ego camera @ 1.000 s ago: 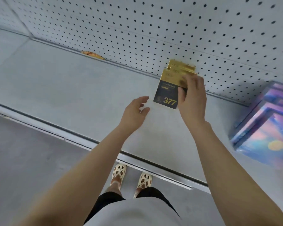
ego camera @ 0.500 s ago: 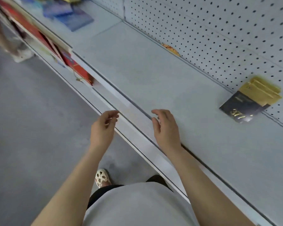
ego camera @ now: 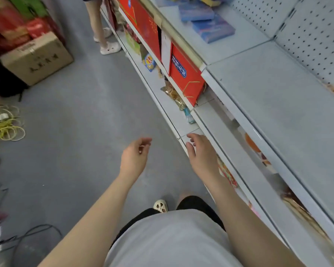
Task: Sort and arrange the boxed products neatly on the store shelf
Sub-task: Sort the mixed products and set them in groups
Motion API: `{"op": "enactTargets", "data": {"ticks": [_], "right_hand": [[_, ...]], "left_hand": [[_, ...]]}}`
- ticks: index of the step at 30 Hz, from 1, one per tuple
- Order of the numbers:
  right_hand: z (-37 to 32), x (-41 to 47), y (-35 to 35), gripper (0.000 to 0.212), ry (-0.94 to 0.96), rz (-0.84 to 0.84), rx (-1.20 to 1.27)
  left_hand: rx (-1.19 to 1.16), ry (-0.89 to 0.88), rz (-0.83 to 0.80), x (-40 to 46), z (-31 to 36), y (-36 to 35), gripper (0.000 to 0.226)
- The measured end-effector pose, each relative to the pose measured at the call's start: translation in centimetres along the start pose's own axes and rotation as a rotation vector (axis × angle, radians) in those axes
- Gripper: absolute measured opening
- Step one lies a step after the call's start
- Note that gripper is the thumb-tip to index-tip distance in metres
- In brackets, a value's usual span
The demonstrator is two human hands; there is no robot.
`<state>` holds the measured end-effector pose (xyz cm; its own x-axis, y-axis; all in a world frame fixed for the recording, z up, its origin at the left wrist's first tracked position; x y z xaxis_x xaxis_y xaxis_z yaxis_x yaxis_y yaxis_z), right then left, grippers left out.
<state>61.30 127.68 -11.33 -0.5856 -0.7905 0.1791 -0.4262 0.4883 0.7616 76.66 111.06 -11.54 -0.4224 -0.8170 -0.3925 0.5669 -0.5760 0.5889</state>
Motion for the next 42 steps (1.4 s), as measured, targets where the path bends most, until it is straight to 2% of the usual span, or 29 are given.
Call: {"op": "enactTargets", "data": {"ticks": [5,10,14,18,22,26,30,33,36,39,42], "right_hand": [[-0.6,7.7,-2.7,0.029,0.019,-0.044,-0.030],[0.6,18.3,-4.1,0.030,0.025,-0.016,-0.011],[1.2,28.5,-3.2,0.029,0.045,0.012,-0.022],[1.7,38.6,-0.2,0.028,0.081,0.116,-0.063],[3.3,47.0,3.2,0.027,0.036,0.233,-0.113],[6.0,54.0,6.6,0.031,-0.053,0.349,-0.193],[9.5,59.8,9.7,0.047,-0.240,0.418,-0.357],[12.0,63.1,10.9,0.064,-0.434,0.383,-0.380],[14.8,65.1,10.7,0.079,-0.619,0.271,-0.360],[16.4,66.2,9.7,0.069,-0.672,0.226,-0.353],[16.6,66.1,9.4,0.055,-0.676,0.326,-0.396]], "left_hand": [[-0.013,0.048,0.006,6.9,0.2,2.2,0.022],[0.002,0.043,-0.009,16.7,4.1,2.8,0.021],[0.025,-0.005,-0.014,25.5,10.3,3.9,0.021],[0.008,-0.099,-0.013,33.8,18.5,4.9,0.021],[-0.009,-0.227,-0.056,40.7,27.0,4.9,0.025],[0.024,-0.392,-0.129,47.7,35.1,3.9,0.027],[0.116,-0.562,-0.204,53.9,42.1,3.1,0.027],[0.217,-0.683,-0.275,57.7,46.3,2.9,0.029],[0.335,-0.805,-0.316,60.8,50.1,2.2,0.036],[0.441,-0.877,-0.333,63.3,52.9,0.8,0.044],[0.492,-0.937,-0.380,64.6,54.8,-1.3,0.049]]}}
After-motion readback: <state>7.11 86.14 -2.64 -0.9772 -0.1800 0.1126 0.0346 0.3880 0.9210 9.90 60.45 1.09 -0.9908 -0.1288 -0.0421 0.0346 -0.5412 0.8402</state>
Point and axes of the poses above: each hand's wrist, its own x-axis towards the middle knuckle, its own y-axis out of the back of the hand, z = x × y, the point moved 5 cm from there along x, towards the middle knuckle, and after that the axes turned 15 degrees about y, right-handed, at the moved point
